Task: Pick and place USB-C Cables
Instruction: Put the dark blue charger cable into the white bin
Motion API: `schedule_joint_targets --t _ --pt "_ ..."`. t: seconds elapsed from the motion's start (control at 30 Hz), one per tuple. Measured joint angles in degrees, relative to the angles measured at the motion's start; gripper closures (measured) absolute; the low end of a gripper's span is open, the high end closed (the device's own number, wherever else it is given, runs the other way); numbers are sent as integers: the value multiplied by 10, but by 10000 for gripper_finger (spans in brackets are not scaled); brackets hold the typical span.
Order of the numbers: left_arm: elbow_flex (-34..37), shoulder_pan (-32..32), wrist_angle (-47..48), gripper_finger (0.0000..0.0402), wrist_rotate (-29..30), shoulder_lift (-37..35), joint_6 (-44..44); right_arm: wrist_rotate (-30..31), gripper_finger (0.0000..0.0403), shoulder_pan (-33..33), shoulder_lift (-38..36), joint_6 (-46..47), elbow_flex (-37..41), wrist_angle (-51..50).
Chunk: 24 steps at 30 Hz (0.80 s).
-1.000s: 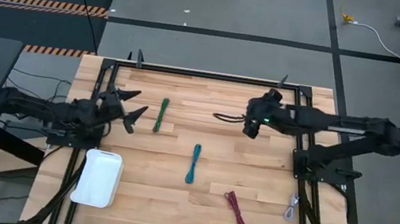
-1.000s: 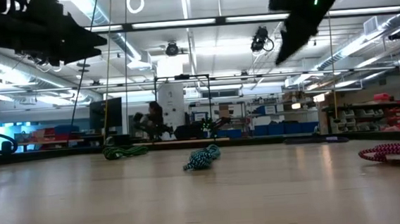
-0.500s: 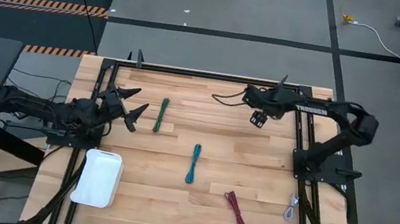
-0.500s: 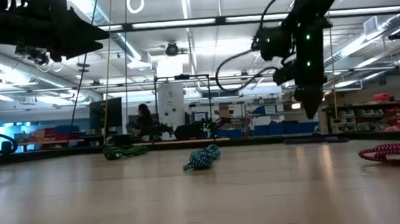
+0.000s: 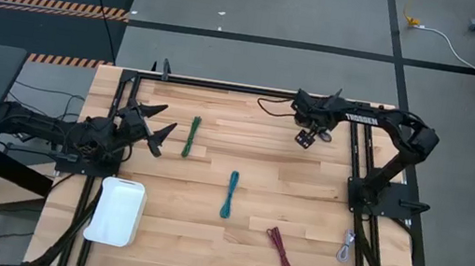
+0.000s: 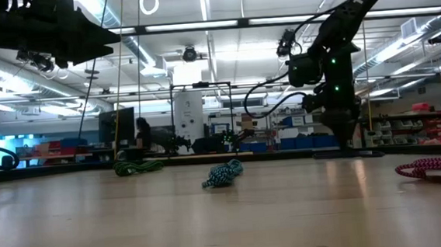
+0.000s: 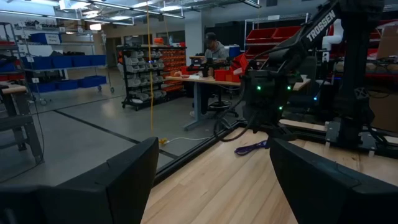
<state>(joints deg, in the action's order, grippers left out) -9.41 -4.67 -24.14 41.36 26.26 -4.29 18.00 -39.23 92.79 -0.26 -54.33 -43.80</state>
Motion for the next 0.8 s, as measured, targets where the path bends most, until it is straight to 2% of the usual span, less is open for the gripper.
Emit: schedule_joint_targets --t 0.33,0.63,0.8 --pt "0 0 0 83 0 0 2 -49 55 -49 0 2 0 5" --pt "0 0 0 83 0 0 6 -50 55 -50 0 -13 1 5" --pt "0 0 -1 83 0 0 6 -88 55 -50 0 -14 1 5"
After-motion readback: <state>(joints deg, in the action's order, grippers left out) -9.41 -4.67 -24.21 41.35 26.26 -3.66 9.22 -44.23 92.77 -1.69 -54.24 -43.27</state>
